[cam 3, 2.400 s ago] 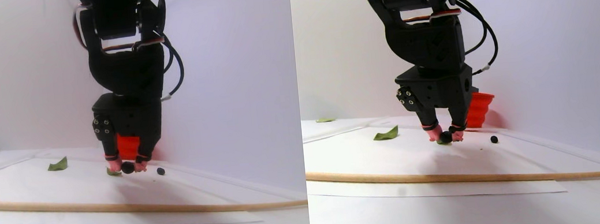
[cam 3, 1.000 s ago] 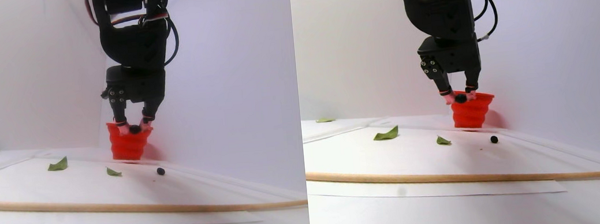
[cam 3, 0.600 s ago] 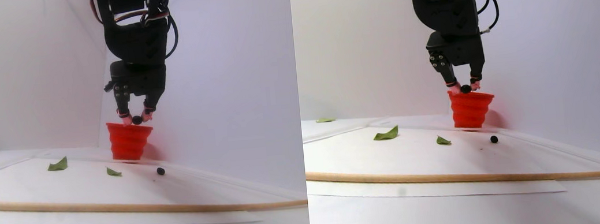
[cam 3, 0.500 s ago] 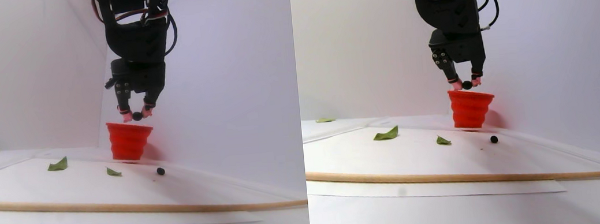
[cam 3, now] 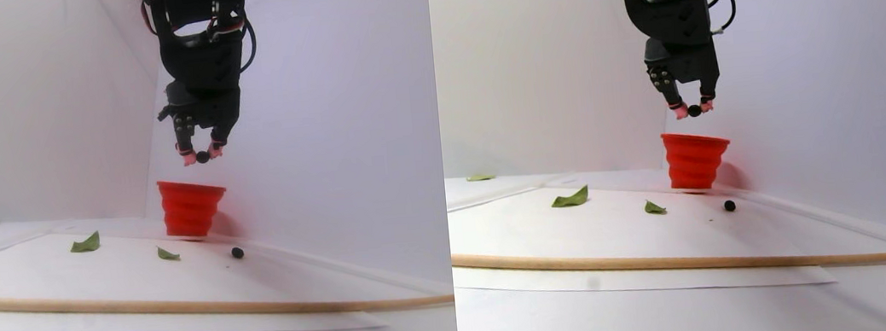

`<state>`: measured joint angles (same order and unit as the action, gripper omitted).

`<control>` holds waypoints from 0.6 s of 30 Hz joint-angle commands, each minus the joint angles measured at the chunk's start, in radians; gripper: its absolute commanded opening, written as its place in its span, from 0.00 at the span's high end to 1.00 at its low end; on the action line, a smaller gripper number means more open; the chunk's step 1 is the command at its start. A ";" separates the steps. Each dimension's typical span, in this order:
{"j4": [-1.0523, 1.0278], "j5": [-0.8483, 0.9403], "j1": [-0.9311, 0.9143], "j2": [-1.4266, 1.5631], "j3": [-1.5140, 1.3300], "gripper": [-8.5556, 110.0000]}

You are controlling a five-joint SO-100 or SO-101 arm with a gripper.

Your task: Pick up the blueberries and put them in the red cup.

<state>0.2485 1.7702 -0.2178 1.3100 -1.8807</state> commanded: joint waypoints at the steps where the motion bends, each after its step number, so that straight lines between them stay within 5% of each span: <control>1: 0.038 0.017 -0.044 0.011 0.127 0.80; 18: 0.051 0.009 -0.048 -0.094 0.311 0.79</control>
<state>0.2623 1.7871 -0.2178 1.1858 -1.6981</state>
